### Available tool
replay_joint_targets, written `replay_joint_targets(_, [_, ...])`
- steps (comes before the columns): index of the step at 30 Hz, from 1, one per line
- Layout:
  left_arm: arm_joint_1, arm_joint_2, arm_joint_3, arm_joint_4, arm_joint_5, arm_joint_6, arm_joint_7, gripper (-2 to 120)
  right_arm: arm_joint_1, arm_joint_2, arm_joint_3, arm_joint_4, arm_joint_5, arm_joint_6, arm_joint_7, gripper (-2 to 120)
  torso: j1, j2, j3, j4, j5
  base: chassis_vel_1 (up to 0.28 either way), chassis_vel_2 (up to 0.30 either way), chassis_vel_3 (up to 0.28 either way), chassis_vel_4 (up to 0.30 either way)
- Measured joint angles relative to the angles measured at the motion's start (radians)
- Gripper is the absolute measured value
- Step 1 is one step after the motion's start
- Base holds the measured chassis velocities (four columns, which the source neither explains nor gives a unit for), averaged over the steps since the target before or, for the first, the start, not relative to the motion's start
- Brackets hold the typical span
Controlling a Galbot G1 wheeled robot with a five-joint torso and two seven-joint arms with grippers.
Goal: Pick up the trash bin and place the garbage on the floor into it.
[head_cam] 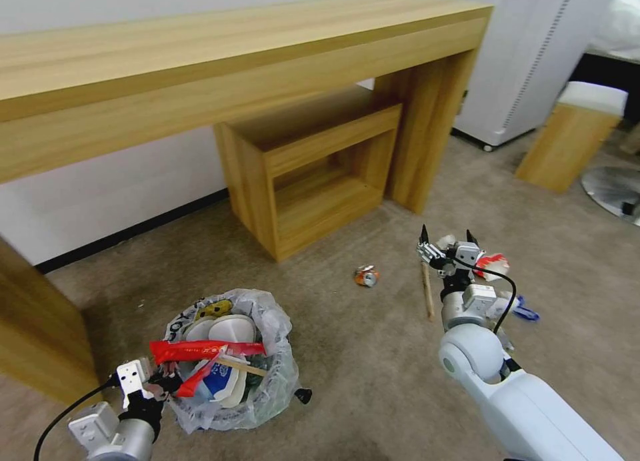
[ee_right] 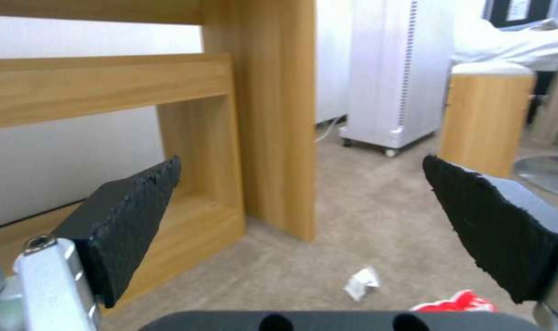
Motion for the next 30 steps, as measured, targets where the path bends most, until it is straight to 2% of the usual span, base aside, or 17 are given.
replay_joint_targets(14, [-0.011,0.003,-0.004,0.011,-0.001,0.0,-0.004,1,0.0,0.004,0.0,-0.015,-0.016,0.012,-0.01,100,0.0,0.0,0.0,-0.0004,0.0,-0.081,-0.074,-0.069,-0.082])
replay_joint_targets(30, [-0.029,0.015,-0.021,0.042,-0.028,0.011,-0.028,1,0.011,0.013,-0.015,-0.034,-0.033,0.027,-0.017,100,0.0,0.0,0.0,0.0001,0.0,-0.004,-0.007,-0.002,-0.003])
